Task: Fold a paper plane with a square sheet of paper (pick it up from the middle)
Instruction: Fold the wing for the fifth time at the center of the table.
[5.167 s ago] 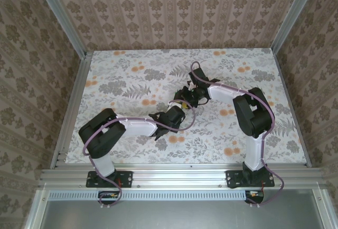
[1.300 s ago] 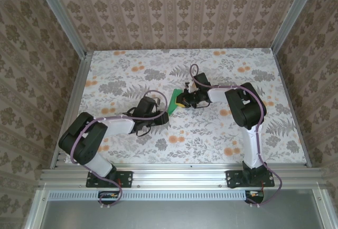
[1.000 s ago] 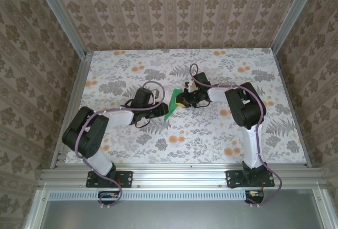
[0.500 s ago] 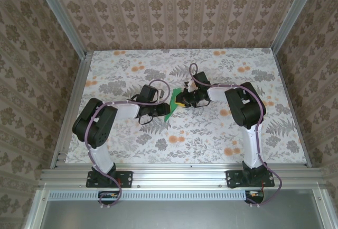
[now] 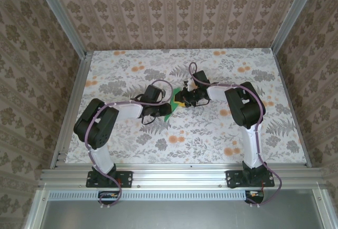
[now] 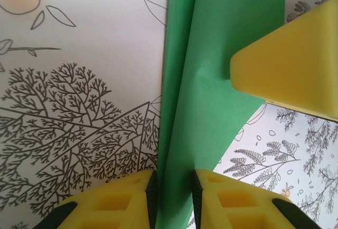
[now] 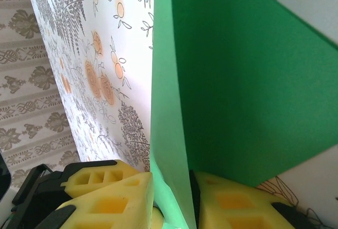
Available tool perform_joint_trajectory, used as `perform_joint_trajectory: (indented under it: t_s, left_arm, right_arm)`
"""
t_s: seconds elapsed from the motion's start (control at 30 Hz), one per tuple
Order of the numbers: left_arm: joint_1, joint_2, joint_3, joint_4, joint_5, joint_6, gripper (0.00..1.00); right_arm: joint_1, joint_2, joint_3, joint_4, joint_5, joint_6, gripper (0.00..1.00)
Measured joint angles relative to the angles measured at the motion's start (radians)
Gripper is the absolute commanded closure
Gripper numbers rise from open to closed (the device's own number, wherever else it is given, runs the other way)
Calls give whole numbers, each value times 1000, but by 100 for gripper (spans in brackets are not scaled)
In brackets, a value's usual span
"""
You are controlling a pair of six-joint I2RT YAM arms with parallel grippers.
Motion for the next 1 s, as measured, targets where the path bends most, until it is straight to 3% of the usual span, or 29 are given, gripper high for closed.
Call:
perform_joint_trajectory:
  t_s: [0.53, 0.7, 1.0]
  left_arm:
    - [-79, 11, 80, -137, -163, -107, 74]
    - [-90, 14, 104, -183, -195, -144, 74]
    - [-94, 39, 141, -229, -219, -193, 74]
  right_arm:
    - [9, 6, 48, -97, 49, -66, 71]
    - [13, 6, 56, -111, 53, -82, 67]
    - [13, 3, 57, -108, 45, -93, 67]
